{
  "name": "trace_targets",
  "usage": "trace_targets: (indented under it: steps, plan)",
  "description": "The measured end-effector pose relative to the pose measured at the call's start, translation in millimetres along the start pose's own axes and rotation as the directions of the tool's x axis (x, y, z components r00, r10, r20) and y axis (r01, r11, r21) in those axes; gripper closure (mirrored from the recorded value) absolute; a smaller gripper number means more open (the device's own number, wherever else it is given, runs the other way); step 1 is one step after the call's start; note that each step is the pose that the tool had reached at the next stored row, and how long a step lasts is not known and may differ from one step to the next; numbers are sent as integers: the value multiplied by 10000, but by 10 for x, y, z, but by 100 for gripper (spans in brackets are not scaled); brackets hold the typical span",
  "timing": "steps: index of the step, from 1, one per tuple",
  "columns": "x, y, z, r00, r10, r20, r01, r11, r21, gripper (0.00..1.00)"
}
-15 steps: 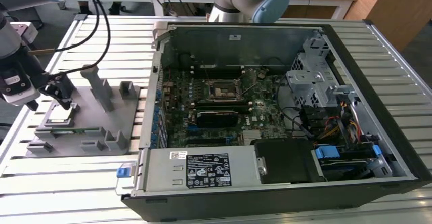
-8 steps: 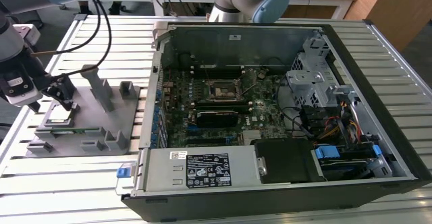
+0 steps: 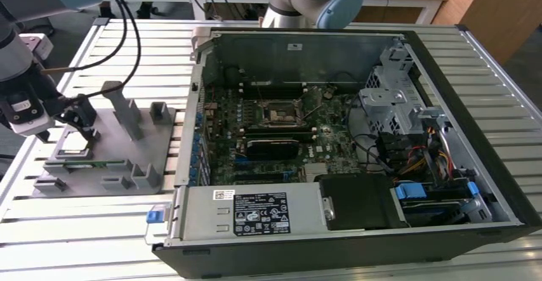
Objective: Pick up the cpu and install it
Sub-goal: 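Pick up the cpu and move it towards the insertion slot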
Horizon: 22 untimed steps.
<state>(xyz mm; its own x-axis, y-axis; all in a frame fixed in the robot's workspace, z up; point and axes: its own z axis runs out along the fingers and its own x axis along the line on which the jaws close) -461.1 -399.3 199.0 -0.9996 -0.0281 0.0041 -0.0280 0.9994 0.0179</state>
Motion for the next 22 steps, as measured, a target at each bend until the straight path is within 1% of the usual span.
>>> trace_targets:
  steps: [4, 9, 17, 22]
  plan:
    - [-1, 0, 20, 10000, 98, 5, -98, 10000, -2, 19]
    - [-2, 2, 60, 9999, 111, 4, -111, 9999, -1, 19]
    - [-42, 13, 107, 9999, 171, 5, -171, 9999, -2, 19]
    - [-44, 12, 137, 9998, 179, 5, -179, 9998, -2, 19]
